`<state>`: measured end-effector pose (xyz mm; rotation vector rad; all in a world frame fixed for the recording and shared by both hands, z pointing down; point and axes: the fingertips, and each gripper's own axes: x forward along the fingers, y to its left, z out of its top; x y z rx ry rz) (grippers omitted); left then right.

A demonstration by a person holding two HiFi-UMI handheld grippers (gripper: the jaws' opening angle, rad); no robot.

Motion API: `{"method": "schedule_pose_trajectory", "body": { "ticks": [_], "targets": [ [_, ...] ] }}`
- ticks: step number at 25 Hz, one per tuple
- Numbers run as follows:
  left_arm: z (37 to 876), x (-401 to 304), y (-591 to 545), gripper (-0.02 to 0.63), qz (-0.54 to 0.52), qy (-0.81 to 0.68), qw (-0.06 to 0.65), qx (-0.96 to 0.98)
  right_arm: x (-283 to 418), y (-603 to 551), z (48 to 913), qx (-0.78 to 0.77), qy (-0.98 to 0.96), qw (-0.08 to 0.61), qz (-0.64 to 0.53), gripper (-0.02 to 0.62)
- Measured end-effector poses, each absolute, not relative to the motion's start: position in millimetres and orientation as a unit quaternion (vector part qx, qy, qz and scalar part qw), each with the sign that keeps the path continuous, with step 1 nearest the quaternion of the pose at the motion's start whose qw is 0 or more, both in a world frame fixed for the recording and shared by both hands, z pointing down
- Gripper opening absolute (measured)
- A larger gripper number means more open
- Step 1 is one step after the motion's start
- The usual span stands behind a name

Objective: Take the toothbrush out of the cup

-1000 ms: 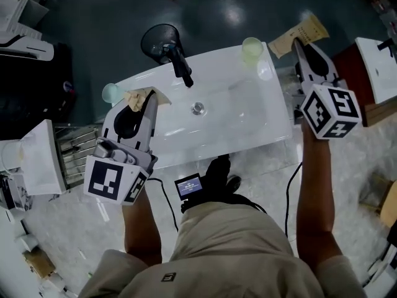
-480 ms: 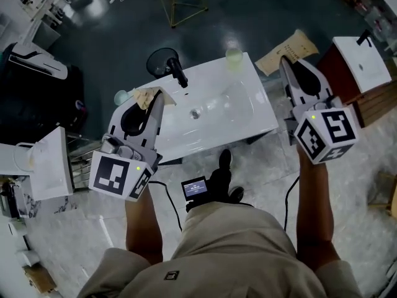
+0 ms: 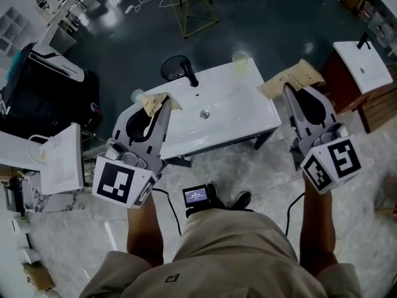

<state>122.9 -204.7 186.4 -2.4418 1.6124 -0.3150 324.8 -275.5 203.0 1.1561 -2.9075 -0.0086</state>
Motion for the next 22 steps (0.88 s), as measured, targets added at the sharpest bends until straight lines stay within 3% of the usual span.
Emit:
{"method": "schedule_pose_trajectory", "body": {
  "ticks": [10,16,22],
  "targets": [
    [174,86,-154,0.026,-0.096,0.527,0.104,-0.838,286,-203,198,0.352,-0.936,0.006,0.009,0.022],
    [206,17,-103,0.026,-0.091,0.516,0.082,-0.848,216,-155,216,0.354,-0.935,0.003,0.024,0.021],
    [196,13,-89,0.026,-0.084,0.52,0.061,-0.848,205,-145,203,0.347,-0.937,0.01,0.031,0.021]
  ]
}}
